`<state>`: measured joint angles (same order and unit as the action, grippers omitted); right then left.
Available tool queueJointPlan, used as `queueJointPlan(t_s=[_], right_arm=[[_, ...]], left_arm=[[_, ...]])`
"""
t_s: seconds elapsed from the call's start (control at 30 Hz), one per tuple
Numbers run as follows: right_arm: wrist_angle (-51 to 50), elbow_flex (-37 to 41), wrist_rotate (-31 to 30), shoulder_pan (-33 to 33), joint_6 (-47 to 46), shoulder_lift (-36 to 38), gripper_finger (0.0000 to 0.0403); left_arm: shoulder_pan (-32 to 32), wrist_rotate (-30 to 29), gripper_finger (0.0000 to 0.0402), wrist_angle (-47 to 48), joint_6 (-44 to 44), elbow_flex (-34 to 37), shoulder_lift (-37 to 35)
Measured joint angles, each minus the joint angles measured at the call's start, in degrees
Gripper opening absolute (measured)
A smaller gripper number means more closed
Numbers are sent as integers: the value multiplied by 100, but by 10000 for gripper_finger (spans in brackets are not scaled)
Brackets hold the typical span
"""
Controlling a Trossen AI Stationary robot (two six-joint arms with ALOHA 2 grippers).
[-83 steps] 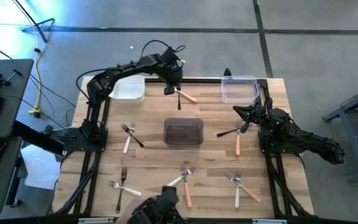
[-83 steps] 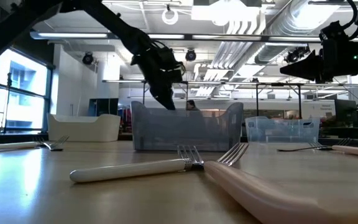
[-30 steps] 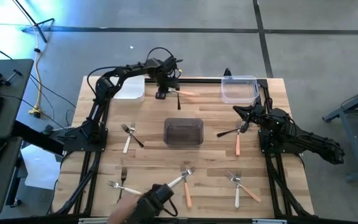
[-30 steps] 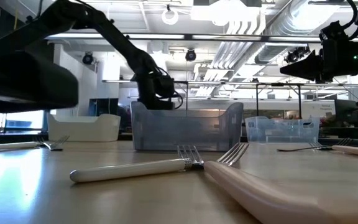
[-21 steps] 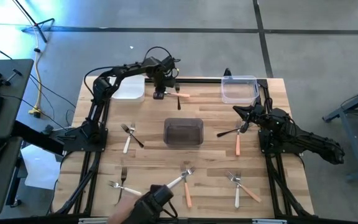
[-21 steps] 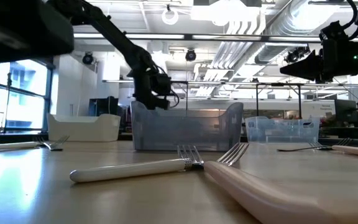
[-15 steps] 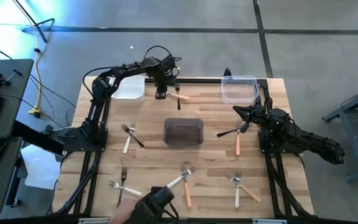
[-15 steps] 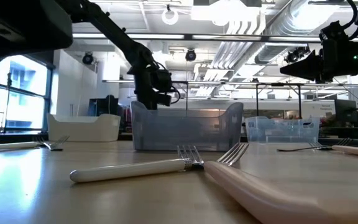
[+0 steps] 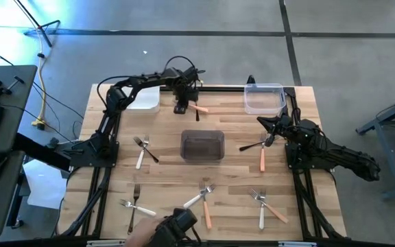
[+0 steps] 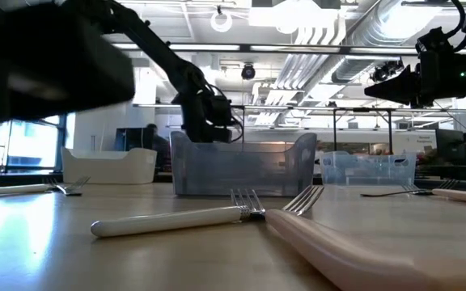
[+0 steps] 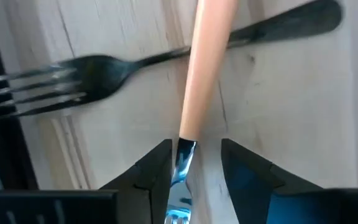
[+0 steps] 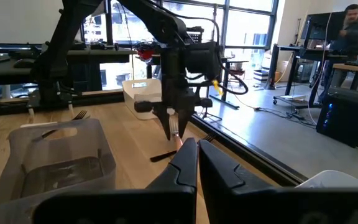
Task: Sort silverware by color (type)
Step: Put the top right orange fork into the black bin
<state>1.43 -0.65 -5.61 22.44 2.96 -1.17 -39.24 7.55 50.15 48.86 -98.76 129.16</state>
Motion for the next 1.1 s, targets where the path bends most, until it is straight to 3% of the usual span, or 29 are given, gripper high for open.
queueJointPlan(t_s=[0.2,0.43,0.63,0.8,1.1], right_arm=[[0,-1,-1,1,0,0,0],[0,-1,0,0,0,1,0],[0,-2,0,0,0,0,0],[0,-1,-1,1,1,0,0],[0,-2,0,1,0,0,0]], left_arm=[[-11,-17,99,-26,26,-24,60],[-11,-17,13,-44,-23,-25,66],[39,-132,7,87,-189,6,-86],[272,-400,6,482,-536,2,-734],[1552,-735,5,1134,-1562,-13,-2127]])
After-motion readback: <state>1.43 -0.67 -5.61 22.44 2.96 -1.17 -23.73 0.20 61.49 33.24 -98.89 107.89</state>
